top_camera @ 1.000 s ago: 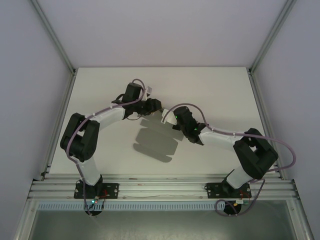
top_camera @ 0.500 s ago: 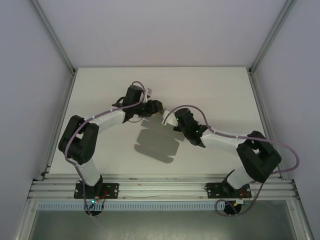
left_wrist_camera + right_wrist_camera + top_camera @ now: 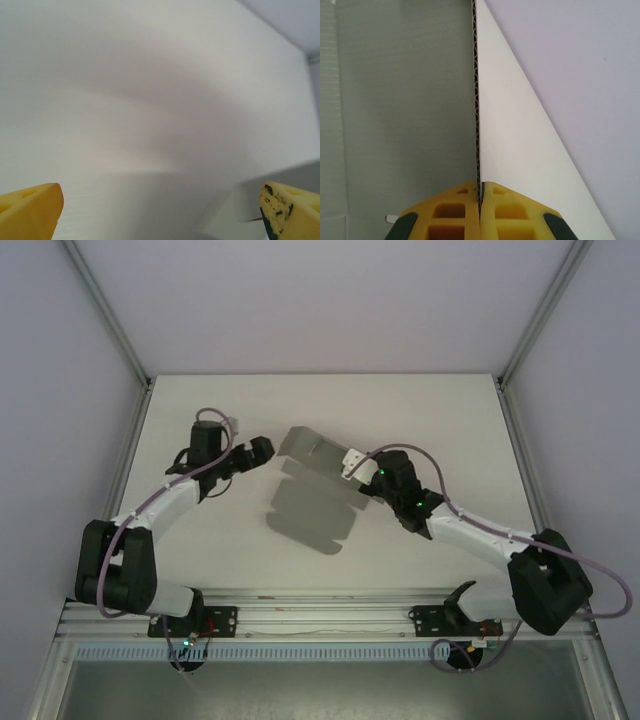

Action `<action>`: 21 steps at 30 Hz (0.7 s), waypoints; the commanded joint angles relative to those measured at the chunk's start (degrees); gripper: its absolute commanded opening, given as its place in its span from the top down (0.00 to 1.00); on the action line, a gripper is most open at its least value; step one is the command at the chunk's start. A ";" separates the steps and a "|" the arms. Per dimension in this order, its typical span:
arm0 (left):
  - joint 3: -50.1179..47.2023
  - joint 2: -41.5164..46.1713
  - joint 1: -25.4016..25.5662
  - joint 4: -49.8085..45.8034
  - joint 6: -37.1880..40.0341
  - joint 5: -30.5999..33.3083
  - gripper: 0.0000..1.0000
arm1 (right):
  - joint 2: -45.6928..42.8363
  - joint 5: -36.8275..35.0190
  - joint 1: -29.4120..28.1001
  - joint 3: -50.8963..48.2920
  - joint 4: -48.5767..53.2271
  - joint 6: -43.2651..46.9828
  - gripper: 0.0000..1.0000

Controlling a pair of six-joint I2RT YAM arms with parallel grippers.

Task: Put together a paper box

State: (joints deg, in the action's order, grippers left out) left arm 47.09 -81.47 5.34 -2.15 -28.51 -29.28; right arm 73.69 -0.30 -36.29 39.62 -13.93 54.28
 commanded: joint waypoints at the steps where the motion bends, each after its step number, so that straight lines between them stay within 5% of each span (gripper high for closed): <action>1: -2.54 -1.96 -0.49 1.53 2.85 -0.97 0.00 | -1.50 5.46 0.59 -0.87 0.51 -3.51 1.00; 10: -2.30 -8.58 -0.69 9.08 3.05 -8.40 0.01 | -1.43 6.65 1.83 0.36 0.90 -6.20 1.00; 21: -8.69 -6.92 -0.09 23.69 0.61 -22.95 0.01 | 0.26 7.33 2.00 1.20 -1.08 -8.61 1.00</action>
State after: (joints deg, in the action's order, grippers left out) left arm 39.22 -89.32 4.58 15.31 -27.46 -46.96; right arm 73.28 6.24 -34.33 39.42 -12.91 48.03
